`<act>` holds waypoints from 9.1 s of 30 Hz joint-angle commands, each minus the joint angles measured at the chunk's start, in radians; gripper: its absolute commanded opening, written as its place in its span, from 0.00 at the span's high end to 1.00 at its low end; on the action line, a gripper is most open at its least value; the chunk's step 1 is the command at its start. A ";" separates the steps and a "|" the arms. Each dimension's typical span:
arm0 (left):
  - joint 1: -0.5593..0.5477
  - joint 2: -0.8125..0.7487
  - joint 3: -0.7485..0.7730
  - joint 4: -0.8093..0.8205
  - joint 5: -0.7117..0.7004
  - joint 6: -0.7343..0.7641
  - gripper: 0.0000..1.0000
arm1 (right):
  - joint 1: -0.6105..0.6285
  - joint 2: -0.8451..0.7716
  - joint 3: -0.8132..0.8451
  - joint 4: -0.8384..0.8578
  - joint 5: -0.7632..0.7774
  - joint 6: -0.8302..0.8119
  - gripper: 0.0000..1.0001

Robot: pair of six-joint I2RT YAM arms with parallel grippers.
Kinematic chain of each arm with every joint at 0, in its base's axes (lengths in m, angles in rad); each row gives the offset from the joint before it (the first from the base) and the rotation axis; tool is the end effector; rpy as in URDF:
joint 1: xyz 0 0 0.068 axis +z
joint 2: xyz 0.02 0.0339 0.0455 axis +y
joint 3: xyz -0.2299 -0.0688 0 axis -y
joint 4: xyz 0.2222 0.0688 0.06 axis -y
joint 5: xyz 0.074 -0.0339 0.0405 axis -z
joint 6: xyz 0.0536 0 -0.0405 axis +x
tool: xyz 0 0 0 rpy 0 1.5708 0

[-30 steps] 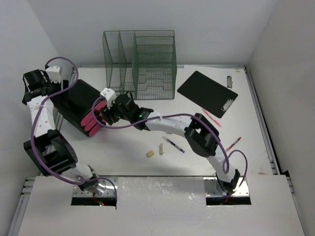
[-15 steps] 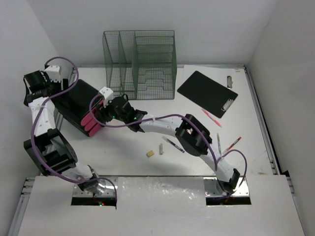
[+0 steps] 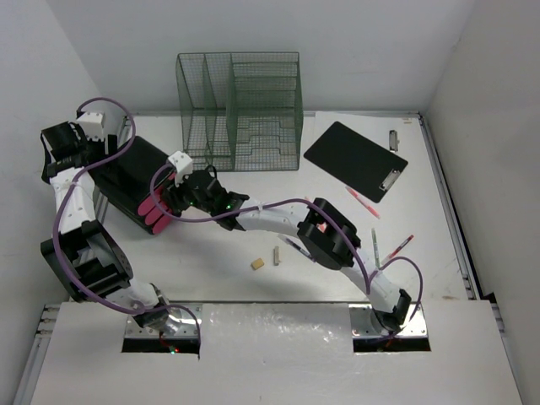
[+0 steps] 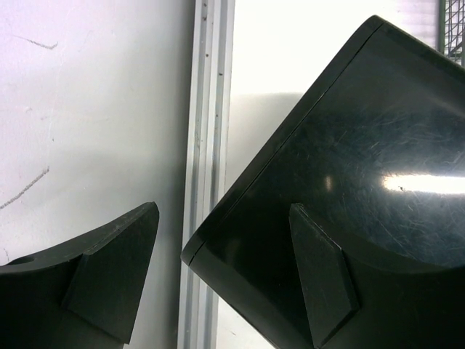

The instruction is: Organize the desk

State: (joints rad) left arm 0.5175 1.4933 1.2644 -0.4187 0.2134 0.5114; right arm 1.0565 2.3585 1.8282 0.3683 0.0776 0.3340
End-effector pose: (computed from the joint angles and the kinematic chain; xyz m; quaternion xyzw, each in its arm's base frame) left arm 0.2950 0.1549 0.2745 0.0447 0.8904 0.1349 0.4324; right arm 0.2647 0.4600 0.1945 -0.2456 0.7212 0.3918 0.5158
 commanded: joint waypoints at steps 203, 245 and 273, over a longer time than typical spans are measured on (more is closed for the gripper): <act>0.001 0.004 -0.115 -0.025 -0.080 0.022 0.28 | -0.621 -0.645 -0.804 -0.744 0.073 -0.233 1.00; -0.001 0.021 -0.085 -0.052 -0.052 0.006 0.28 | -0.027 -0.414 0.008 -0.422 -0.195 -0.696 0.31; -0.016 -0.057 -0.053 -0.088 0.104 0.013 0.28 | -1.331 -1.289 -1.342 -0.804 0.031 0.345 0.18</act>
State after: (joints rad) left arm 0.5098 1.4582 1.2350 -0.4534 0.3115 0.5003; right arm -0.2745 1.0492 0.5323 -0.4484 0.1398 0.5915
